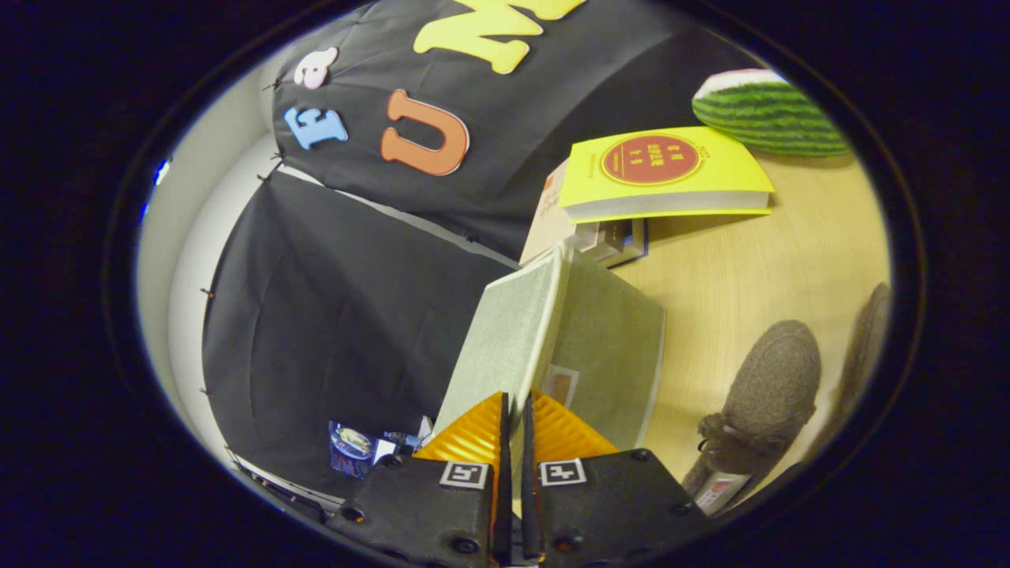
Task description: Open the storage box then place both shoes into the box .Put the left shoe in first, then the right shoe, with the right side of both shoes facing outward in a uniform manner.
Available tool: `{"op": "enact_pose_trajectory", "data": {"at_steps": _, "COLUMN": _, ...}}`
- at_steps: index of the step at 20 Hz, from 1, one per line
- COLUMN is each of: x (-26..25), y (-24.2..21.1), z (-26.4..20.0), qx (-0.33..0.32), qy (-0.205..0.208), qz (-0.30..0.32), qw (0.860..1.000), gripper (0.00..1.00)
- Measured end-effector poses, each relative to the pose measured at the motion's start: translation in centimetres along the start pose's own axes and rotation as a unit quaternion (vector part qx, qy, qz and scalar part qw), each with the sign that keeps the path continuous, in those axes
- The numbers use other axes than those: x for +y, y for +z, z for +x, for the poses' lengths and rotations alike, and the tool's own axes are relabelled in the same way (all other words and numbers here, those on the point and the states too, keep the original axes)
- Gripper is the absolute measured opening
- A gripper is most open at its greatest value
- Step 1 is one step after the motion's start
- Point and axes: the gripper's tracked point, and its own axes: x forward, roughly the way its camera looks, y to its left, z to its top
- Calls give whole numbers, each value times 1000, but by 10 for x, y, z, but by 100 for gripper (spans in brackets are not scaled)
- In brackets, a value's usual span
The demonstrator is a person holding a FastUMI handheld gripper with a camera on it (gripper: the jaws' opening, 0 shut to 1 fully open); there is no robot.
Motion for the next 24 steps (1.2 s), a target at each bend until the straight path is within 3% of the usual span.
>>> {"op": "enact_pose_trajectory", "data": {"at_steps": 14, "x": 104, "y": 12, "z": 9, "qx": -34, "qy": -33, "qz": -37, "qw": 998, "gripper": 6}}
{"op": "enact_pose_trajectory", "data": {"at_steps": 24, "x": 194, "y": 7, "z": 65, "qx": -72, "qy": -27, "qz": -20, "qw": 997, "gripper": 6}}
